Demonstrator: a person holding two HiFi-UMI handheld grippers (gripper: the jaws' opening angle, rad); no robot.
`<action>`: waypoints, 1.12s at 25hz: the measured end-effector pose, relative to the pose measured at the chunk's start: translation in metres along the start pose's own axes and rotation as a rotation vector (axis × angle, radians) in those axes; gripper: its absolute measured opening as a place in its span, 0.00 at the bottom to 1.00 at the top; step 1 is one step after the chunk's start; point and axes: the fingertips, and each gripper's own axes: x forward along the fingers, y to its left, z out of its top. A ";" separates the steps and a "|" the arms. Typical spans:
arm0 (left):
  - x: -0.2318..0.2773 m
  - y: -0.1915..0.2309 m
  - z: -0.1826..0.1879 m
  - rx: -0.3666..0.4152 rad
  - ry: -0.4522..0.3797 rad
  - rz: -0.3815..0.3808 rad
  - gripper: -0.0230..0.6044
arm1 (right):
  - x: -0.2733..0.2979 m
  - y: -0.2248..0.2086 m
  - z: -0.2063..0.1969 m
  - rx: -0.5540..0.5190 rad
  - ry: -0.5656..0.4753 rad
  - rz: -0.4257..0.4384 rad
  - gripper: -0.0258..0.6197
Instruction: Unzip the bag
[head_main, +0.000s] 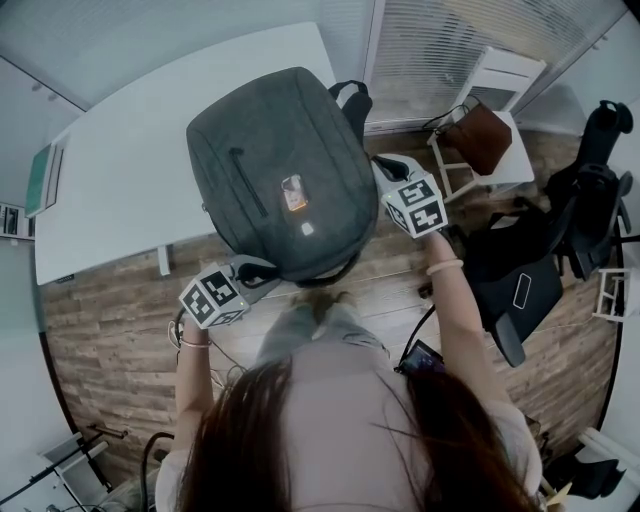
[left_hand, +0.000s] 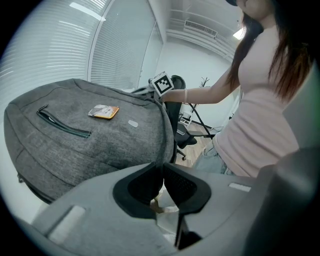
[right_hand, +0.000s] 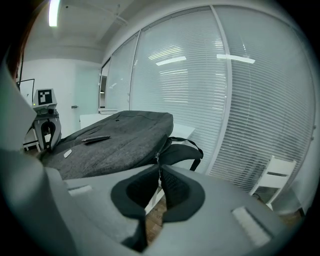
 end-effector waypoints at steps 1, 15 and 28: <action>0.000 0.000 0.000 0.000 0.000 -0.001 0.13 | 0.001 0.000 0.001 -0.003 0.000 0.001 0.07; 0.002 0.000 0.000 -0.004 0.005 -0.010 0.13 | 0.018 -0.009 0.009 -0.010 -0.012 0.001 0.07; 0.004 -0.001 0.001 -0.009 0.006 0.025 0.13 | 0.020 -0.013 0.012 0.031 -0.033 0.016 0.09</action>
